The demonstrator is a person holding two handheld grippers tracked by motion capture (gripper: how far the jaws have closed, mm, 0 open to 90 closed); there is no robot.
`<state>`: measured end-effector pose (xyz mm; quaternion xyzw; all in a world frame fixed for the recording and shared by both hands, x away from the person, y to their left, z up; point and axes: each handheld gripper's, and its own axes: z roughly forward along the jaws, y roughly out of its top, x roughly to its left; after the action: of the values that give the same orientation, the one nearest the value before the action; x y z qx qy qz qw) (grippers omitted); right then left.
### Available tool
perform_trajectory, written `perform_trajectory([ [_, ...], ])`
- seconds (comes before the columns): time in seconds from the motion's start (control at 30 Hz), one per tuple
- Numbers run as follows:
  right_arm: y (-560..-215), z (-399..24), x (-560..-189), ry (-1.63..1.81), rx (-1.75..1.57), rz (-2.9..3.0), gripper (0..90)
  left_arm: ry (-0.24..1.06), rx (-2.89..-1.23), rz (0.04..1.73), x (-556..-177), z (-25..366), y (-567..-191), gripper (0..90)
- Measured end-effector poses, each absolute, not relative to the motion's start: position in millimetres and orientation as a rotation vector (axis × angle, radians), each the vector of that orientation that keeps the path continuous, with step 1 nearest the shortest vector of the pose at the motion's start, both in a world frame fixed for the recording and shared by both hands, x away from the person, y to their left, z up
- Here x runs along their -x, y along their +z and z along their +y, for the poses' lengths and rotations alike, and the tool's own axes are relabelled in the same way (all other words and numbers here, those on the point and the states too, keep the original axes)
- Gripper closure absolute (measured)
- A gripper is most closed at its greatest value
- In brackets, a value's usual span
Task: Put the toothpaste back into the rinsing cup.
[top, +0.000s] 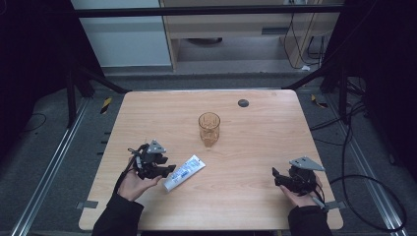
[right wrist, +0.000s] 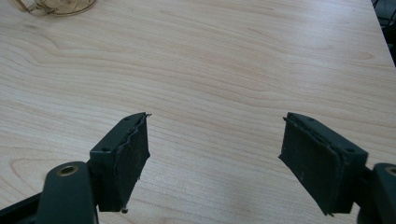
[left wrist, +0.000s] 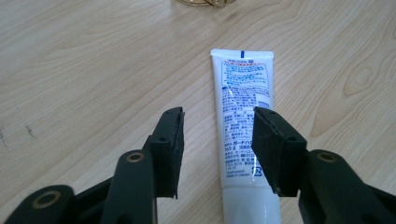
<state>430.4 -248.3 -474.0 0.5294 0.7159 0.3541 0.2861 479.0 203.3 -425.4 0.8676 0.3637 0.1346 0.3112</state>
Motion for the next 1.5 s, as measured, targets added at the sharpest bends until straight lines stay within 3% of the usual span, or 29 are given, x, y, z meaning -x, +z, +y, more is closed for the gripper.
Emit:
perform_trajectory([
  [0.5,-474,-250,-432,0.941,-1.424,1.911,22.3,0.359,-2.377,0.892,-492,173,-407,44.3],
  [1.5,-476,-248,-433,0.927,-1.42,1.933,22.3,0.26,-2.525,0.913,-512,143,-439,39.0],
])
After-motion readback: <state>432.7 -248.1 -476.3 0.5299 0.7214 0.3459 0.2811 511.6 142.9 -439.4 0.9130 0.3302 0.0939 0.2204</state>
